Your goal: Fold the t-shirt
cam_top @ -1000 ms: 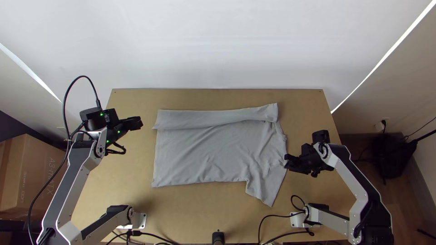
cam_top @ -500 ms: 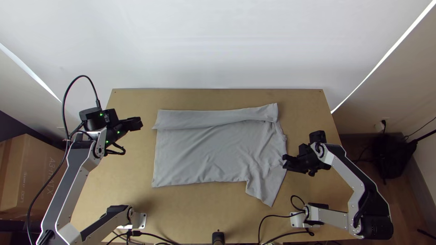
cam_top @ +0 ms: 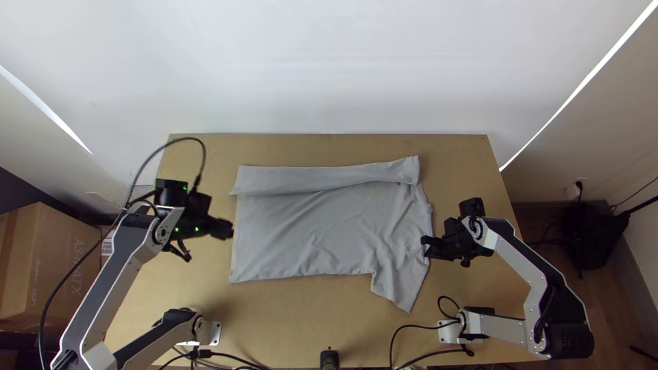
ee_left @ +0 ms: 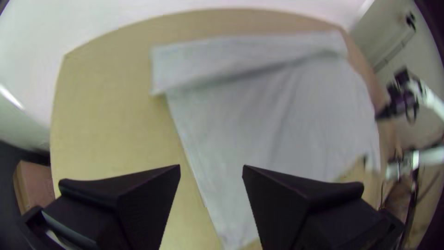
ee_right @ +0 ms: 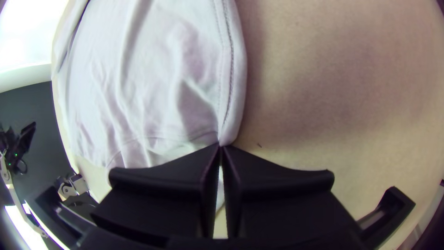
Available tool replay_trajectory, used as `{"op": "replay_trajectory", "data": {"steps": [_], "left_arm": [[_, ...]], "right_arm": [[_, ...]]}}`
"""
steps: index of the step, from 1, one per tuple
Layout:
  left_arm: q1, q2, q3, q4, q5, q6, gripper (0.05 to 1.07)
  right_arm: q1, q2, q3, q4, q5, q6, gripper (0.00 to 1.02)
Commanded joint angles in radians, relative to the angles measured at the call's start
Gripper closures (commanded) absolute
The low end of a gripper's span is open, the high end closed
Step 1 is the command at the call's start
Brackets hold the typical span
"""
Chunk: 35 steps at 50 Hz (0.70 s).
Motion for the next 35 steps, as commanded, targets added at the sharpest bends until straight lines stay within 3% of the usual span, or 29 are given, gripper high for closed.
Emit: {"op": "replay_trajectory", "data": {"steps": [1,8,17,35], "left_arm": [[-0.035,-0.045,-0.06,-0.117,0.006,0.19,0.4],[-0.106,-0.098,-0.194,-0.182,-0.092,0.262,0.41],[-0.208,-0.076,-0.33,-0.18,-0.221,0.239,0.45],[-0.277,0.077,-0.355,-0.127,-0.247,0.152,0.46]], "right_arm": [[0.005,0.01,-0.035,-0.02,-0.002,-0.017,1.0],[0.004,-0.005,-0.029,-0.032,-0.003,-0.015,1.0],[0.007,-0.02,-0.023,-0.042,-0.003,-0.014,1.0],[0.01,-0.034,-0.032,-0.046,-0.003,-0.012,1.0]]}}
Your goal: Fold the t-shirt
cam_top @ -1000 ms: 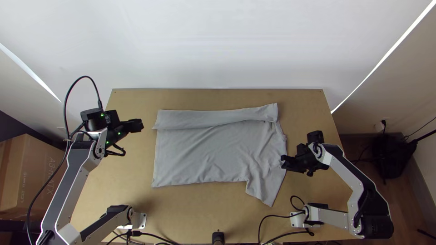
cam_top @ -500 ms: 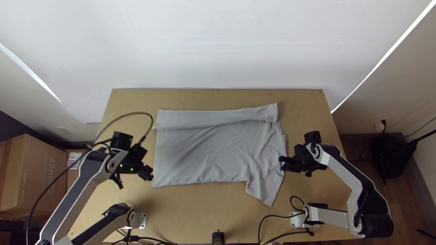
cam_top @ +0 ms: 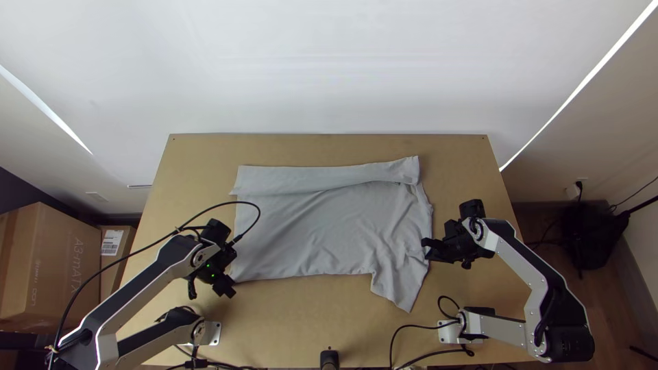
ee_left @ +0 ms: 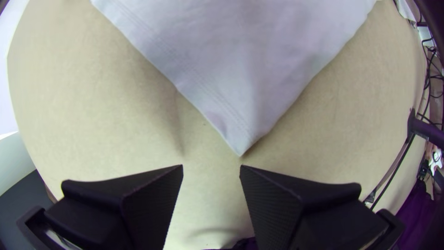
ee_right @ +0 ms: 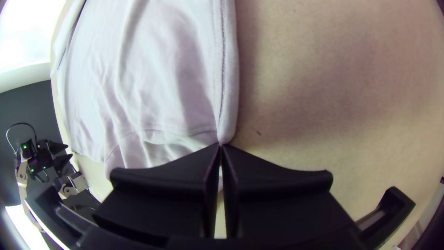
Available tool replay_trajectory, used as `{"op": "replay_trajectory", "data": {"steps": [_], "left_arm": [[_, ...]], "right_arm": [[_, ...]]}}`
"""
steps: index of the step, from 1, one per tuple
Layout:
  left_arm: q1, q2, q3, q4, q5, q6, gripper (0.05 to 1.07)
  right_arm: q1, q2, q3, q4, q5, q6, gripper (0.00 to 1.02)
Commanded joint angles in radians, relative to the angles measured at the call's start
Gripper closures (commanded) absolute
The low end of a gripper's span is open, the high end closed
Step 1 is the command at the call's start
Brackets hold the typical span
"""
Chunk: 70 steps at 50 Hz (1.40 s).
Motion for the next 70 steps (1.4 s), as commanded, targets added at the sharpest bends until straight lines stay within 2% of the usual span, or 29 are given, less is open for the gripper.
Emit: {"op": "replay_trajectory", "data": {"steps": [1,23,25,27,29,37,48,55,66,70], "left_arm": [[-0.041,0.03,-0.013,0.007,-0.005,-0.029,0.46],[-0.126,0.116,0.025,0.092,0.042,-0.079,0.46],[-0.127,0.117,0.024,0.101,0.051,-0.082,0.56],[-0.124,0.116,0.022,0.133,0.057,-0.089,0.78],[-0.123,0.108,0.024,0.162,0.058,-0.089,1.05],[-0.115,0.041,0.014,0.185,0.063,-0.055,1.05],[0.028,-0.018,0.014,0.182,0.068,0.034,1.05],[0.094,-0.045,0.005,0.174,0.069,0.088,1.05],[0.138,-0.051,0.028,0.187,0.075,0.105,1.05],[0.15,-0.045,0.057,0.201,0.094,0.105,1.05]], "right_arm": [[0.01,-0.016,-0.025,-0.016,-0.004,-0.012,1.0],[0.007,-0.016,-0.028,-0.016,-0.004,-0.014,1.0],[0.005,-0.018,-0.026,-0.016,-0.004,-0.015,1.0],[0.002,-0.019,-0.025,-0.016,-0.004,-0.015,1.0],[-0.001,-0.022,-0.02,-0.016,-0.004,-0.017,1.0],[-0.062,-0.03,0.009,-0.018,-0.004,-0.047,1.0],[-0.185,0.019,0.089,-0.084,-0.004,-0.149,1.0],[-0.243,0.048,0.129,-0.098,-0.004,-0.182,1.0],[-0.24,0.061,0.199,-0.164,-0.005,-0.195,1.0],[-0.223,0.085,0.25,-0.208,-0.024,-0.198,1.0]]}}
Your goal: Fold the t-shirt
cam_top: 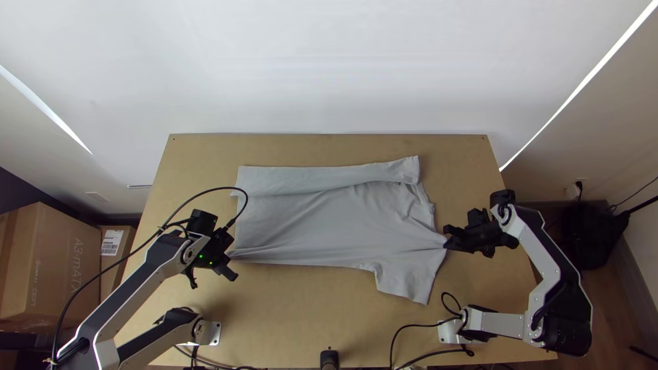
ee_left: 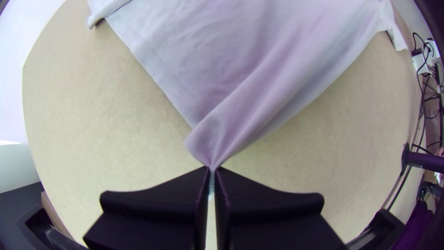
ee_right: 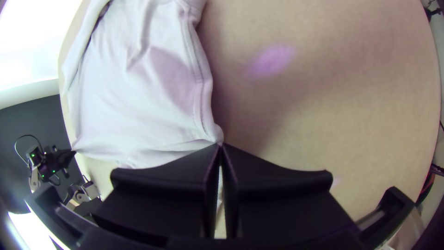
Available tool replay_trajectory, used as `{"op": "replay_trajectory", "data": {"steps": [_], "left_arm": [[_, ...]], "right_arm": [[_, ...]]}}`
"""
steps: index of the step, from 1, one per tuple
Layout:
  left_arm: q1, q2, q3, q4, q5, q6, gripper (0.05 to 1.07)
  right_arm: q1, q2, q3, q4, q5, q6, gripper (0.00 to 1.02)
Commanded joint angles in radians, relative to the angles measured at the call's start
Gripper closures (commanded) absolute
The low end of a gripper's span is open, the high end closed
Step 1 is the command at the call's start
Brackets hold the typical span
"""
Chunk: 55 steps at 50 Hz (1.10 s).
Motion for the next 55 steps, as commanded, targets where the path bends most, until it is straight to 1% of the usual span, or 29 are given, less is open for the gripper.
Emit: {"op": "replay_trajectory", "data": {"steps": [1,5,10,16,19,24,31,43,55], "left_arm": [[0.021,0.003,0.045,0.01,0.006,0.019,1.05],[0.035,0.024,0.079,0.015,0.011,0.022,1.05],[0.054,0.057,0.125,0.019,0.029,0.022,1.05],[0.072,0.103,0.194,0.019,0.048,0.017,1.05],[0.092,0.129,0.229,0.016,0.075,0.017,1.05],[0.117,0.181,0.289,0.016,0.109,0.019,1.05],[0.143,0.267,0.384,0.016,0.117,0.022,1.05],[0.178,0.428,0.565,0.012,0.14,0.022,1.05],[0.204,0.613,0.777,-0.005,0.143,0.024,1.05]], "right_arm": [[0.013,0.041,0.083,-0.047,-0.011,-0.017,1.0],[0.03,0.064,0.132,-0.087,-0.021,-0.017,1.0],[0.056,0.081,0.187,-0.099,-0.042,-0.002,1.0],[0.089,0.128,0.273,-0.168,-0.056,0.007,1.0],[0.105,0.161,0.319,-0.2,-0.059,0.009,1.0],[0.122,0.205,0.388,-0.206,-0.062,0.023,1.0],[0.15,0.28,0.514,-0.239,-0.062,0.03,1.0],[0.182,0.46,0.778,-0.301,-0.062,0.046,1.0],[0.199,0.704,1.134,-0.395,-0.062,0.061,1.0]]}}
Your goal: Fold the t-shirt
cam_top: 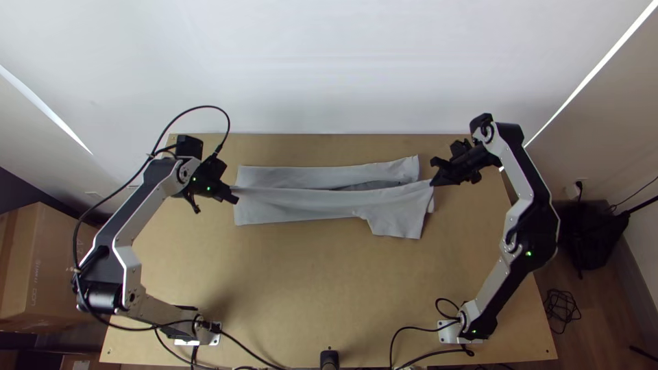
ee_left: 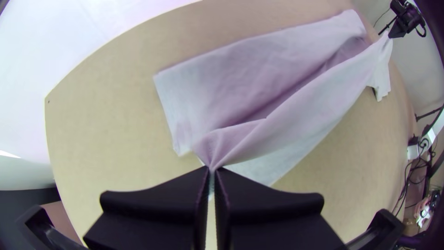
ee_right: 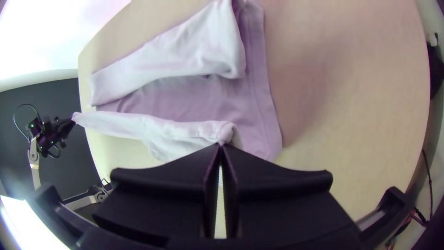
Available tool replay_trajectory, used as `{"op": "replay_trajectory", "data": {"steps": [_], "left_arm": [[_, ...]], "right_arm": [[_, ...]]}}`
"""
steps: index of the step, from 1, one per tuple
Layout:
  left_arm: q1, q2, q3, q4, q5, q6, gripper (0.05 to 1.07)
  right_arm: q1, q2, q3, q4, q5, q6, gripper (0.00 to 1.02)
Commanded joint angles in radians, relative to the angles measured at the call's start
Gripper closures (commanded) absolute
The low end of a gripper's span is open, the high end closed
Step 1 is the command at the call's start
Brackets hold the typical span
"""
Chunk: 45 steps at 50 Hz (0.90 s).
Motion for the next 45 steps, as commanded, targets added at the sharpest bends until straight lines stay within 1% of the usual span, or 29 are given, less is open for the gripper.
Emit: {"op": "replay_trajectory", "data": {"steps": [1,11,13,24,29,30,31,32,34,35,36,37,39,41,42,45], "left_arm": [[0.021,0.089,0.107,-0.02,0.008,0.021,1.05],[0.034,0.245,0.279,-0.046,0.011,0.021,1.05],[0.038,0.275,0.308,-0.046,0.014,0.021,1.05],[0.046,0.396,0.407,-0.048,0.016,0.007,1.05],[0.049,0.433,0.414,-0.011,0.016,-0.011,1.05],[0.05,0.436,0.411,0.003,0.014,-0.013,1.04],[0.05,0.437,0.407,0.02,0.016,-0.018,0.98],[0.055,0.437,0.399,0.034,0.014,-0.025,0.86],[0.055,0.43,0.382,0.069,0.014,-0.036,0.53],[0.055,0.423,0.376,0.078,0.014,-0.039,0.4],[0.055,0.417,0.37,0.089,0.014,-0.045,0.32],[0.055,0.408,0.361,0.112,0.014,-0.059,0.28],[0.061,0.391,0.342,0.159,0.013,-0.085,0.22],[0.067,0.368,0.324,0.176,0.014,-0.088,0.17],[0.07,0.356,0.311,0.192,0.016,-0.09,0.15],[0.086,0.318,0.261,0.258,0.019,-0.11,0.12]], "right_arm": [[0.009,0.119,0.168,-0.051,-0.003,0.026,1.0],[0.022,0.32,0.481,-0.054,-0.002,0.075,1.0],[0.028,0.345,0.51,-0.04,-0.002,0.087,1.0],[0.06,0.412,0.511,0.095,0.009,0.104,1.0],[0.065,0.425,0.488,0.176,0.021,0.152,1.0],[0.065,0.428,0.488,0.184,0.021,0.156,0.96],[0.065,0.431,0.488,0.19,0.023,0.159,0.87],[0.065,0.432,0.487,0.192,0.027,0.161,0.74],[0.066,0.431,0.474,0.195,0.032,0.161,0.42],[0.066,0.428,0.467,0.202,0.035,0.161,0.24],[0.066,0.425,0.462,0.206,0.043,0.162,0.11],[0.065,0.42,0.456,0.206,0.049,0.164,0.05],[0.062,0.4,0.433,0.215,0.049,0.167,0.04],[0.055,0.369,0.398,0.25,0.058,0.181,0.04],[0.052,0.349,0.376,0.27,0.067,0.19,0.04],[0.042,0.287,0.309,0.311,0.067,0.201,0.04]]}}
